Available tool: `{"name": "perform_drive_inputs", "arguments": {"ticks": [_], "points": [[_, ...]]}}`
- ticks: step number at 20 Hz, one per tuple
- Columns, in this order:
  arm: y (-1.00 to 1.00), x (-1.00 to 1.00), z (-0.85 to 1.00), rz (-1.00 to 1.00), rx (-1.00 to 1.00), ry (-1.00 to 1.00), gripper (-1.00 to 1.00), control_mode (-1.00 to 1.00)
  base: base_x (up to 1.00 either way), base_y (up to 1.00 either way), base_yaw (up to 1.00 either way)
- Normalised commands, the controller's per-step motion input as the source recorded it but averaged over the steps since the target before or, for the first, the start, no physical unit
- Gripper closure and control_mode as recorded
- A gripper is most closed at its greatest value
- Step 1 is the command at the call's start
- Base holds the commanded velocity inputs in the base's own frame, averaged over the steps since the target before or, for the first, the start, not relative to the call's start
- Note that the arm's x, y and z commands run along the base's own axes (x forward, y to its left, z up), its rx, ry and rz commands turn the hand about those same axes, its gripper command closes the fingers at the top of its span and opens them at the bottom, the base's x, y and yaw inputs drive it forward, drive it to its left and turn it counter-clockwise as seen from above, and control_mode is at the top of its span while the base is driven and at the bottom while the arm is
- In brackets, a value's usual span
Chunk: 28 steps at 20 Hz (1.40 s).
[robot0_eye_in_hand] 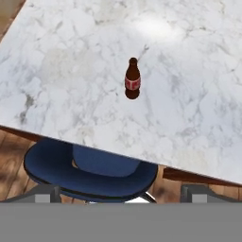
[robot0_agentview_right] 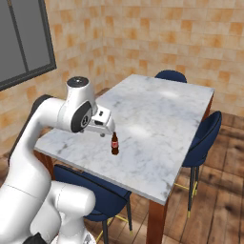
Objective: Place the large bottle from the dining counter next to the other large bottle outside the sink, and place the small bottle from the dining counter next to the other small bottle inside the sink.
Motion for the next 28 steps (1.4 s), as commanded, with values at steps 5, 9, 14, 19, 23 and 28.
{"name": "perform_drive_inputs", "arguments": {"ticks": [5,9,14,19,23,28], "points": [[-0.07,0.15,-0.09,0.03,-0.01,0.01,-1.00,-1.00,0.00,0.00,0.00],[0.00,0.21,-0.11,0.00,0.00,0.00,-1.00,-1.00,0.00,0.00,0.00],[0.00,0.35,-0.08,0.00,0.00,0.00,-1.00,-1.00,0.00,0.00,0.00],[-0.02,0.34,-0.14,0.00,0.00,0.00,-1.00,-1.00,0.00,0.00,0.00],[0.00,0.24,-0.15,0.00,0.00,0.00,-1.00,-1.00,0.00,0.00,0.00],[-0.05,0.12,-0.15,0.00,0.00,0.00,-1.00,-1.00,0.00,0.00,0.00]]}}
